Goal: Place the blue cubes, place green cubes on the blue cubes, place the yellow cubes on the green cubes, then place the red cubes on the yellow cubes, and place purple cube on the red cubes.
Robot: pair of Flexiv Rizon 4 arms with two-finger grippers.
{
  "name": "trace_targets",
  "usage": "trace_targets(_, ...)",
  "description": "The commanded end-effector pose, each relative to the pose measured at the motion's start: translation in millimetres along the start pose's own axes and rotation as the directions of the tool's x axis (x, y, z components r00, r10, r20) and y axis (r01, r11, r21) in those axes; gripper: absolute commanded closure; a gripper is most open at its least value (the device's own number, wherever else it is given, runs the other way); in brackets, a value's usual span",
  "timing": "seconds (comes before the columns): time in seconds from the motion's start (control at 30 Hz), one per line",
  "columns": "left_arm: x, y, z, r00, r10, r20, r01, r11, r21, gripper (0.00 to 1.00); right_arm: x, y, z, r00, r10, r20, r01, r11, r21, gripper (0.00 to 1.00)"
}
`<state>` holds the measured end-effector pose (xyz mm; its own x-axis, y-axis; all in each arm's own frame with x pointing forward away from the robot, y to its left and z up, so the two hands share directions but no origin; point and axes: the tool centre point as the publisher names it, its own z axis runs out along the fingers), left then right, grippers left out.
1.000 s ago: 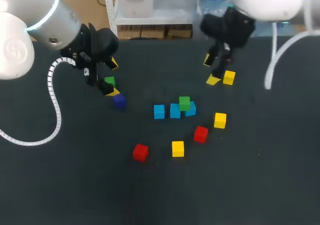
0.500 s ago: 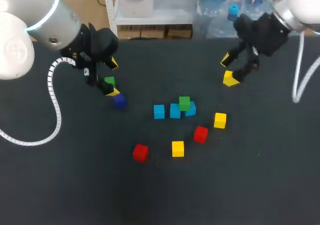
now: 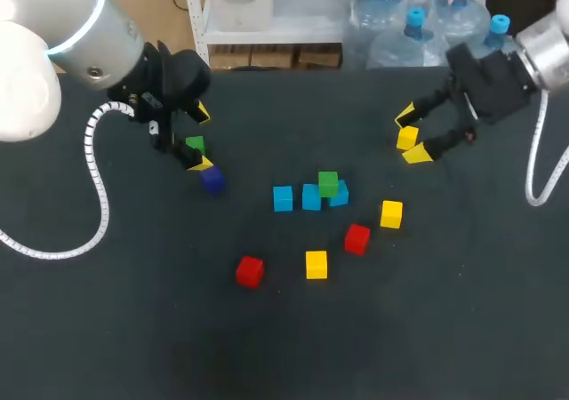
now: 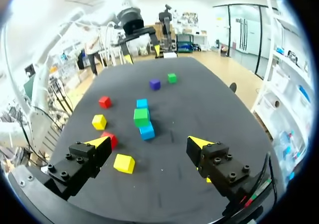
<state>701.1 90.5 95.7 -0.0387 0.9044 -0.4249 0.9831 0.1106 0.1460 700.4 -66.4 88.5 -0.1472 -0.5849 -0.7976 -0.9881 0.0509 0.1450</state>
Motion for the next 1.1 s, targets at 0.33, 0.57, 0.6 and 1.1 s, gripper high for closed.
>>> trace_targets(0.33, 12.7, 14.5, -0.3, 0.998, -0.044, -0.035, 0.045, 0.999, 0.026, 0.00, 2.4, -10.9, -0.3, 0.995, -0.006, 0.102, 0.010, 0.999, -0.037, 0.00)
trace_targets(0.57, 24.6, 59.1, -14.2, 0.992, -0.052, -0.113, 0.052, 0.999, -0.002, 0.00, 2.4, -10.9, -0.3, 0.995, -0.006, 0.102, 0.010, 0.999, -0.037, 0.00)
trace_targets(0.6, 24.3, 66.2, -13.6, 0.992, -0.047, -0.119, 0.048, 0.999, 0.007, 0.00, 2.4, -10.9, -0.3, 0.995, -0.006, 0.102, 0.010, 0.999, -0.037, 0.00)
trace_targets(1.1, 24.2, 94.4, 37.4, 0.972, -0.061, -0.225, 0.077, 0.995, 0.065, 0.00, 2.4, -10.9, -0.3, 0.995, -0.006, 0.102, 0.010, 0.999, -0.037, 0.00)
